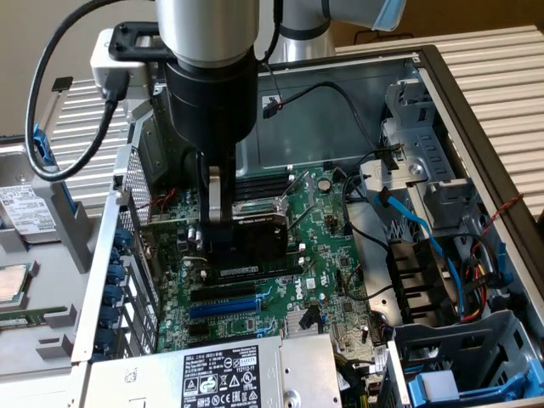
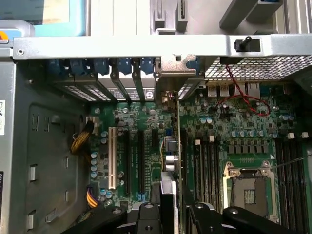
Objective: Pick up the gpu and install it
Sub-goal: 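Insert the gpu into the slot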
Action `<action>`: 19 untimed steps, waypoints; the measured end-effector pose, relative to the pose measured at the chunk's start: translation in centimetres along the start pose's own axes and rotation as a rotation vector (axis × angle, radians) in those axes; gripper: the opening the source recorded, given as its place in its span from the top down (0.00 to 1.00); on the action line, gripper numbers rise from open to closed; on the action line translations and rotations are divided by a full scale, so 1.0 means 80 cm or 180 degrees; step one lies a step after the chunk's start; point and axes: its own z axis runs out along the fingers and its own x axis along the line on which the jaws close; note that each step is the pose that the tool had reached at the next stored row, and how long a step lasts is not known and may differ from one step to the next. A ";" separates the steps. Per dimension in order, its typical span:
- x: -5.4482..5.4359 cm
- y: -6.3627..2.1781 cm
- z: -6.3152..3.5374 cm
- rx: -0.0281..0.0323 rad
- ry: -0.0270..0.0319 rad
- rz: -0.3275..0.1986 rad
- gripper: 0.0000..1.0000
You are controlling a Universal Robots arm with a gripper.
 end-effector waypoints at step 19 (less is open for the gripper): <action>0.000 0.008 0.044 0.0008 -0.0002 0.0013 0.73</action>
